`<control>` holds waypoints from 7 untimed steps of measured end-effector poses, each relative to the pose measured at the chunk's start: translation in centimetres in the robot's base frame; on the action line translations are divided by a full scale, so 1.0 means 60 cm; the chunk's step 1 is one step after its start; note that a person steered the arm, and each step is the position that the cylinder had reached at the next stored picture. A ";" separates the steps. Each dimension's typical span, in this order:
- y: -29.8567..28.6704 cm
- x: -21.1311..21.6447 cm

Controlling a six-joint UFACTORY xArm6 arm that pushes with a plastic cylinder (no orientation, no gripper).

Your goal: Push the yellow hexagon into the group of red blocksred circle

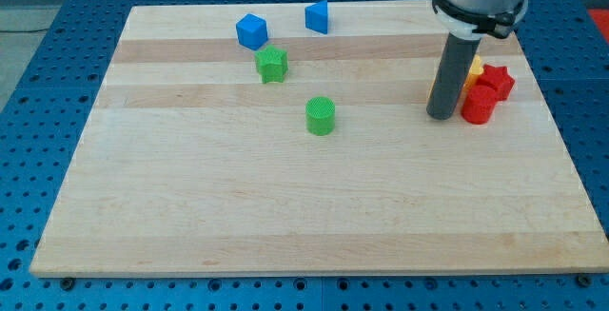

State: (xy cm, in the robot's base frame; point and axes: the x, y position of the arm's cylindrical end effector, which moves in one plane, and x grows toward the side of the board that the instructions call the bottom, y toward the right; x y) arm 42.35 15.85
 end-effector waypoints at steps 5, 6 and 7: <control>-0.050 -0.022; -0.037 -0.034; -0.006 -0.034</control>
